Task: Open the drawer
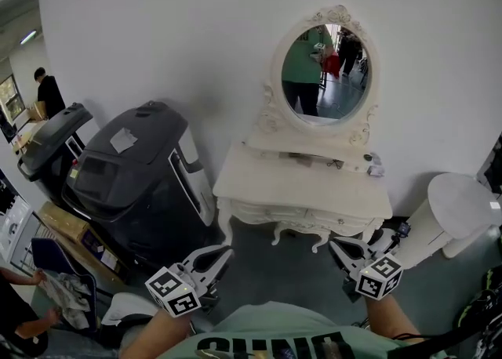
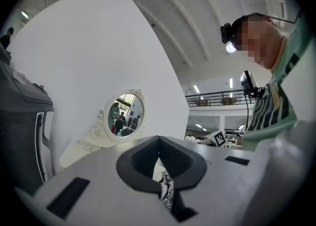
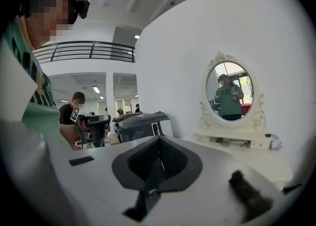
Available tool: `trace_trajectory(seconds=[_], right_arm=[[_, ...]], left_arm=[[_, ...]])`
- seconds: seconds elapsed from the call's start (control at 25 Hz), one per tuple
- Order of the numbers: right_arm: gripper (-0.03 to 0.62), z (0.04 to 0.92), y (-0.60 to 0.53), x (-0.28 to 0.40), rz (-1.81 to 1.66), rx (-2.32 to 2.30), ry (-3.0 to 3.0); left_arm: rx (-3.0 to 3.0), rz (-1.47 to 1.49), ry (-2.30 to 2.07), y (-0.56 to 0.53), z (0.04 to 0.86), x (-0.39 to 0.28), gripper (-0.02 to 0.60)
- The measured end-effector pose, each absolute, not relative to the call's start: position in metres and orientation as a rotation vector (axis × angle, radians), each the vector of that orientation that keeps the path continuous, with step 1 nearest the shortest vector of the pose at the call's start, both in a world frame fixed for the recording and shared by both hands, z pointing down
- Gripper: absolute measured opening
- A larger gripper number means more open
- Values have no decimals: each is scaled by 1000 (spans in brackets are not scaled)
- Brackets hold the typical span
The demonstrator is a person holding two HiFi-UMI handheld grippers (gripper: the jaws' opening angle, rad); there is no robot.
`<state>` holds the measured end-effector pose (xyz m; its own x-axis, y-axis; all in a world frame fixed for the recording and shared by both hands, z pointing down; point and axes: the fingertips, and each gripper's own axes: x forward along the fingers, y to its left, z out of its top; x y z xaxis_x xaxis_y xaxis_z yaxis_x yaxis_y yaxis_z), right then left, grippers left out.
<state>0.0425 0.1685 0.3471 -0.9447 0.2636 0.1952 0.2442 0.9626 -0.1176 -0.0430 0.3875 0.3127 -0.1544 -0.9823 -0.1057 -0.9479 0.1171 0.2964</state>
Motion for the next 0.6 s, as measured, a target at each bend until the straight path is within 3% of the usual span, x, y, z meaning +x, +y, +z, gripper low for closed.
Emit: trace_trajectory(seconds=[0.6], right_arm=[[11, 341, -27, 8, 139, -594, -2898]], left_arm=[[1838, -431, -2417, 195, 293, -44, 9]])
